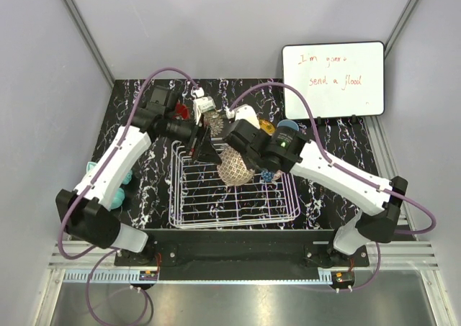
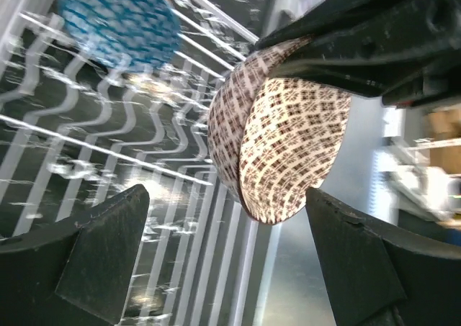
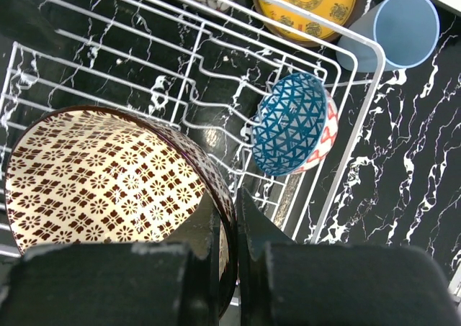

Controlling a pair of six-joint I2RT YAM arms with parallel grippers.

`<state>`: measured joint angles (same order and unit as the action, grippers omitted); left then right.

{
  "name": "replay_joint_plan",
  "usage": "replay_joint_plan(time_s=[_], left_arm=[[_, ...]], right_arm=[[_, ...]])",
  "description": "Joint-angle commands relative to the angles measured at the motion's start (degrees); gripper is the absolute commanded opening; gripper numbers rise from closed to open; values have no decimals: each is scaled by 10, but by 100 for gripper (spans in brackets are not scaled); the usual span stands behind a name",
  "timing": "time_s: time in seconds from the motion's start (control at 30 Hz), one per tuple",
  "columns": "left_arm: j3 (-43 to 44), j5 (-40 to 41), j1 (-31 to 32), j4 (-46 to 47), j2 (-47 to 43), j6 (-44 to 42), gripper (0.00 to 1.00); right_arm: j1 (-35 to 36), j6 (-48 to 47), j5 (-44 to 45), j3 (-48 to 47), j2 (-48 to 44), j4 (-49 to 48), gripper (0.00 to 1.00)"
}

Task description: Load the mixed dishes into the dish rack

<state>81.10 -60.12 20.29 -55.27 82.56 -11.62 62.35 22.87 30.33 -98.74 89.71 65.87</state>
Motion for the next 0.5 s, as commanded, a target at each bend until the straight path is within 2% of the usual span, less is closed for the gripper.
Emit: replay_joint_plan(time_s=[0.0, 0.07, 0.2, 0.3, 0.4, 0.47], left_arm=[[21, 142, 18, 28, -78, -70, 94], [7, 235, 40, 42, -113, -122, 95], [-30, 318, 52, 39, -144, -200, 95], [-74, 394, 111, 38, -180, -268, 97], [-129, 495, 217, 70, -232, -360, 99], [-170, 554, 242, 102, -258, -398, 99]], right_arm=[[-42, -1, -37, -45, -2, -21, 0], [-63, 4, -62, -65, 19, 3, 0], [-71, -9, -89, -89, 49, 25, 0], [-73, -15, -103, -115, 71, 44, 0], [-74, -19, -120, -131, 83, 46, 0], [-73, -20, -135, -138, 83, 47, 0]])
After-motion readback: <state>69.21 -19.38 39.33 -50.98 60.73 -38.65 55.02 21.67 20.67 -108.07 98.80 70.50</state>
